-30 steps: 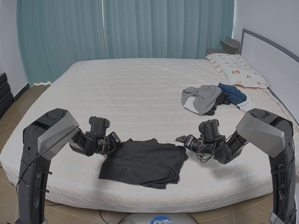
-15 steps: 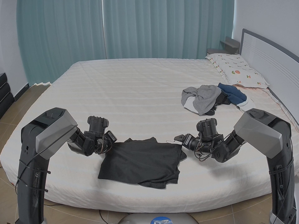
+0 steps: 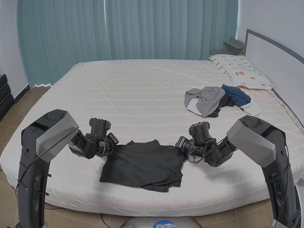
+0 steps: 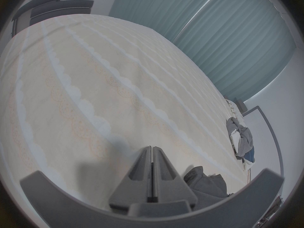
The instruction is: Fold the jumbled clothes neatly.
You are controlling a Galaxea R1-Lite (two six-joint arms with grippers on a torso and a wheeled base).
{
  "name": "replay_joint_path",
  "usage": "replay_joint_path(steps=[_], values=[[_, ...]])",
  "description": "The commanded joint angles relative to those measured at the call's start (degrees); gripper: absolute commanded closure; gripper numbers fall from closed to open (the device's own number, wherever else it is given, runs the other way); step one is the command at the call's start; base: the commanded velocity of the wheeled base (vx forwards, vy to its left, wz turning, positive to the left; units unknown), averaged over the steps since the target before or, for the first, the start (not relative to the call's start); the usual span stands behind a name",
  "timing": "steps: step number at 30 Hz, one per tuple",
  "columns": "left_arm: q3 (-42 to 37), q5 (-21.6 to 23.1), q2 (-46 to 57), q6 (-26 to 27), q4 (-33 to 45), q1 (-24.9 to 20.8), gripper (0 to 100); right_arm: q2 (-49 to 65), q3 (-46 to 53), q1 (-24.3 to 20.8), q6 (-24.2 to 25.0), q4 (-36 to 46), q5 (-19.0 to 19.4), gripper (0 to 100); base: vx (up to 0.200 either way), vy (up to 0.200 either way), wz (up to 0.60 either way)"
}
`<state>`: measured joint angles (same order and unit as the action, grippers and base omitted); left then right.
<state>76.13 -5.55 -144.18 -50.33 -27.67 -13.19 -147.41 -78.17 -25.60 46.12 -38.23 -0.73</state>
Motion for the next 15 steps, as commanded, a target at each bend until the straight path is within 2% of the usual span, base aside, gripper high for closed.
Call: replay_joint_path(steps=[1, 15], values=[[0.1, -0.4, 0.1, 0.0, 0.0, 0.3, 100, -1.7, -2.9, 0.2, -0.2, 0.0, -0.7, 100, 0.000, 0.000, 0.00], [0.2, -3.9, 0.0, -0.2, 0.0, 1.4, 100, -4.6, -9.5, 0.5, -0.3, -0.1, -2.5, 100, 0.000, 0.000, 0.00]])
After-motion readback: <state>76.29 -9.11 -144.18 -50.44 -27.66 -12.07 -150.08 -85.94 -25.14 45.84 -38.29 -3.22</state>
